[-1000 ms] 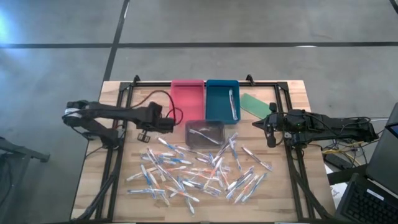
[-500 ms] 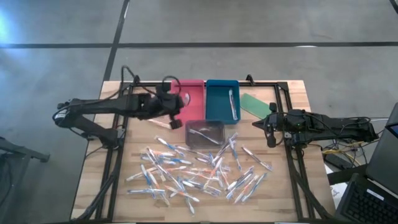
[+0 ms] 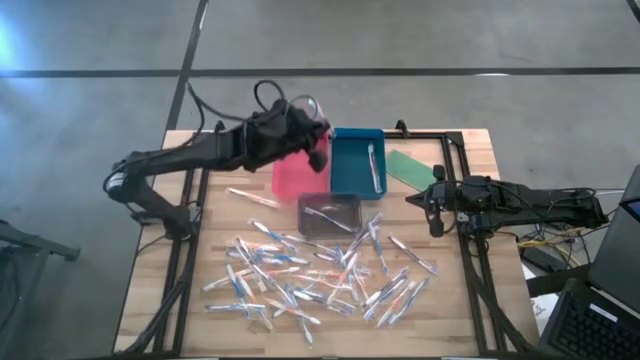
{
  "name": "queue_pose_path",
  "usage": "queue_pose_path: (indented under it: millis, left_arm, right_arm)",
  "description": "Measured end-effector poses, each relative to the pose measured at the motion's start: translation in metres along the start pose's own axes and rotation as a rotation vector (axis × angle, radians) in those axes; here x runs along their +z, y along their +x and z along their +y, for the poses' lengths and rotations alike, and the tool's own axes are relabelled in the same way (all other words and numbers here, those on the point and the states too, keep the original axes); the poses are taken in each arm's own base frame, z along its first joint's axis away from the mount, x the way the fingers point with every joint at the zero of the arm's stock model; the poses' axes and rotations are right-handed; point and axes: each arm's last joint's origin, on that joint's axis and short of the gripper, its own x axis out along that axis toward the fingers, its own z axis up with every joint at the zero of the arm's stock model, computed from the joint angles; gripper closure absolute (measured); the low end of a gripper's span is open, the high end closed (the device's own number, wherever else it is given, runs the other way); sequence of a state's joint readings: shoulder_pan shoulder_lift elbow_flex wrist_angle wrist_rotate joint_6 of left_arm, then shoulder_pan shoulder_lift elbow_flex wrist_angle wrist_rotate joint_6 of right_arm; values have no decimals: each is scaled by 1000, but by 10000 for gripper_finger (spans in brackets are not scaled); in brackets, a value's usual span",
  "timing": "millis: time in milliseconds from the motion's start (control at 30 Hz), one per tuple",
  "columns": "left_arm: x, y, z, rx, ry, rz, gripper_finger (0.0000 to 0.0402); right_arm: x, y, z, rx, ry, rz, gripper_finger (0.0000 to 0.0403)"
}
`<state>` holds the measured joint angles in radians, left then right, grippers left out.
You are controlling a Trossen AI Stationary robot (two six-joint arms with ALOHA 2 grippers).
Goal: Pick & Place Toothbrushes
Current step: Put the purple toothbrush into the pink bin
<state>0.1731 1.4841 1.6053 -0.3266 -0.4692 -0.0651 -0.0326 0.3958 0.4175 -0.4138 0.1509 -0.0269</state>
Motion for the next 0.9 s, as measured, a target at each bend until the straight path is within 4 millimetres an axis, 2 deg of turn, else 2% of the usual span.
queue_pose_path:
  millis: [167,400,633,900]
  left_arm:
    - [14,17,21,100,-105,133,376]
    - [11,41,51,223,-246,334,374]
    - [-19,69,67,164,-339,562,376]
    - [-51,90,92,227,-379,768,376]
  right_arm:
    - [0,0,0,0,0,0,394]
    - [0,0,0,0,0,0,394]
    - [0,0,0,0,0,0,394]
    - [0,0,0,0,0,0,394]
